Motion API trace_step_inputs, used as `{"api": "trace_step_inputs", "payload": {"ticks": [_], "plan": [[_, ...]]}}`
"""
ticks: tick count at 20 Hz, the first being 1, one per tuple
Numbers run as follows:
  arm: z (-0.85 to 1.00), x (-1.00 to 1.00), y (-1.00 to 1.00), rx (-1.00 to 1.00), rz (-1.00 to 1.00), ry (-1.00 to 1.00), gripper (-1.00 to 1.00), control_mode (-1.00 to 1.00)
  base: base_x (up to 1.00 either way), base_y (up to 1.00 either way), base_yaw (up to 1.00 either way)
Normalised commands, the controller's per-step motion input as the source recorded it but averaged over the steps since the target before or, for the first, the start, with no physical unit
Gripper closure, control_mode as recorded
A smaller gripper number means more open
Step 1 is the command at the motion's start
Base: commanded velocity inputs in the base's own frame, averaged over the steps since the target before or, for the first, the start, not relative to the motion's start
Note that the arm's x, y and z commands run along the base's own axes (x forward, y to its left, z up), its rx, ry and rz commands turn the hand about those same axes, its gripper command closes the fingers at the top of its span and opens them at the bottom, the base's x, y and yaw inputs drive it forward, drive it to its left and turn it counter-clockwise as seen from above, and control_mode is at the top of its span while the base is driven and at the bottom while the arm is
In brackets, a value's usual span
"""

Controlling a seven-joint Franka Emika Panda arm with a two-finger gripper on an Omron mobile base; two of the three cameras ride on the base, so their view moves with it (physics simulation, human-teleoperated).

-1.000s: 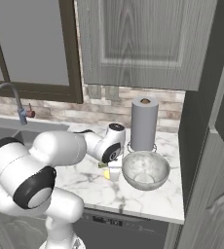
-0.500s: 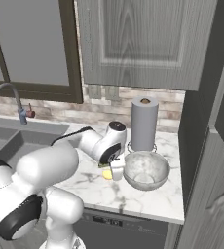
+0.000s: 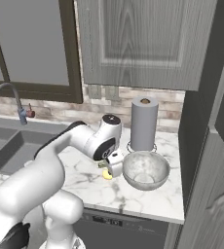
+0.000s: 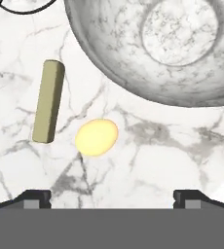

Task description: Pick the egg and butter from the fridge and place them by the bowl for mixing.

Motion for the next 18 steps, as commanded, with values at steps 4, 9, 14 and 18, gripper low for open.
{"api": "trace_step_inputs", "payload": {"ticks": [4, 9, 14, 18], "plan": [[0.39, -0.42, 0.12, -0.12, 0.5, -0.01, -1.0, -1.0, 0.0, 0.0, 0.0], [0.31, -0.5, 0.13, -0.13, 0.47, -0.08, -1.0, -1.0, 0.0, 0.0, 0.0], [0.27, -0.48, 0.15, -0.05, 0.3, -0.12, -1.0, -1.0, 0.0, 0.0, 0.0], [0.24, -0.51, 0.16, -0.04, 0.24, -0.25, -1.0, -1.0, 0.0, 0.0, 0.0]]}}
